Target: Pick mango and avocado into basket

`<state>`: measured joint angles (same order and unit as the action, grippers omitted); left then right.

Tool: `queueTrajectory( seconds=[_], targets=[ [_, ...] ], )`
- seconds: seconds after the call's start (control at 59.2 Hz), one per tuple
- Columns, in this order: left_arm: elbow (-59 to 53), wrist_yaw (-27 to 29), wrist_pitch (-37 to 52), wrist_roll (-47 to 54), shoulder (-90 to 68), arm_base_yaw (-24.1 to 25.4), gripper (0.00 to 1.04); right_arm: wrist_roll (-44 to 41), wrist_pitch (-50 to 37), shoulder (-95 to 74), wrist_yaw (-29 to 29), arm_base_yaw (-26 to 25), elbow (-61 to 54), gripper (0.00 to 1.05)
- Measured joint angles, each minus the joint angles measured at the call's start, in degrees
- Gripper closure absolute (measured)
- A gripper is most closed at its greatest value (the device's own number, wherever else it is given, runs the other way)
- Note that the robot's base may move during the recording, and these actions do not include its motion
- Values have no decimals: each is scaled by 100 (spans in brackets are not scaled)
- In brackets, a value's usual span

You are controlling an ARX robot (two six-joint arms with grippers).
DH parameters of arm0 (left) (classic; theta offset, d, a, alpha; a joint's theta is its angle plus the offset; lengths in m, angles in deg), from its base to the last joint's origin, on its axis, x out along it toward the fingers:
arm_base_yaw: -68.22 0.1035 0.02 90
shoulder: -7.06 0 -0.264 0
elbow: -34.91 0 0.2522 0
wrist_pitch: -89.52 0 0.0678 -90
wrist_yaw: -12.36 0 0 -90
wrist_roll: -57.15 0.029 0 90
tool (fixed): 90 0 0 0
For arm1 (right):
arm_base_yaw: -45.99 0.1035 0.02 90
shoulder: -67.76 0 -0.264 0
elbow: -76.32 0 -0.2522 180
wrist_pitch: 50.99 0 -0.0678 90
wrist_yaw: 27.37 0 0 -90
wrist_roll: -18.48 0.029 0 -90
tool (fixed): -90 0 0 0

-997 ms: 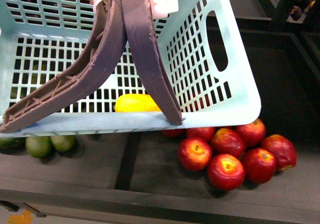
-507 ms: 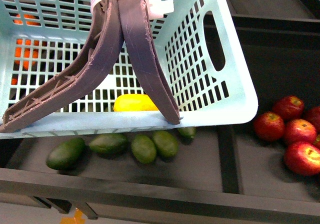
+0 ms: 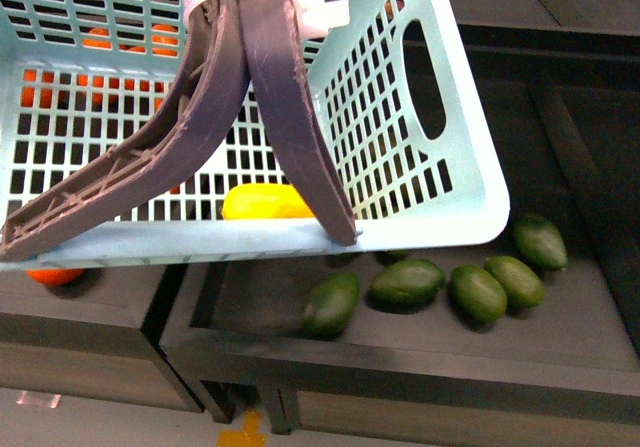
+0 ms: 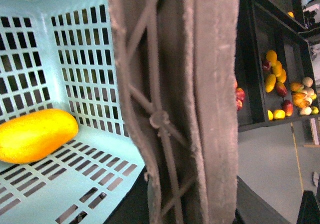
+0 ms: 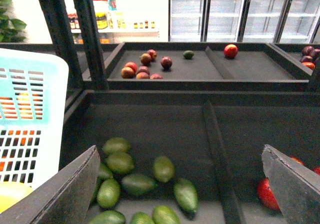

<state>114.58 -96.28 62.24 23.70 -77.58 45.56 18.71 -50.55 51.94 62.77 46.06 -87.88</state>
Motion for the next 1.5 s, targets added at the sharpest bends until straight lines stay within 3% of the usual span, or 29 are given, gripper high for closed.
queueTrajectory(
  seconds=[0.778,0.811,0.845,0.913,0.947,1.166,1.504],
  targets=[
    [-2,-103,0,-22,2,-28,88,-4,0,7,-22,-7,-17,8],
    [-2,-83,0,-22,2,-28,88,9,20,-15,111,26,-13,8],
    [-2,-59,0,-20,2,-24,88,74,92,-103,625,146,24,8],
    [-2,-4,0,-4,2,-22,88,181,-52,-595,1587,203,157,8],
    [-2,4,0,-7,2,-9,88,240,-131,-890,1661,81,247,8],
    [-2,11,0,13,0,2,88,310,-986,-3668,1005,-804,1290,8],
    [-2,-42,0,0,0,-2,88,55,-1604,-7359,525,-931,2793,8]
  ],
)
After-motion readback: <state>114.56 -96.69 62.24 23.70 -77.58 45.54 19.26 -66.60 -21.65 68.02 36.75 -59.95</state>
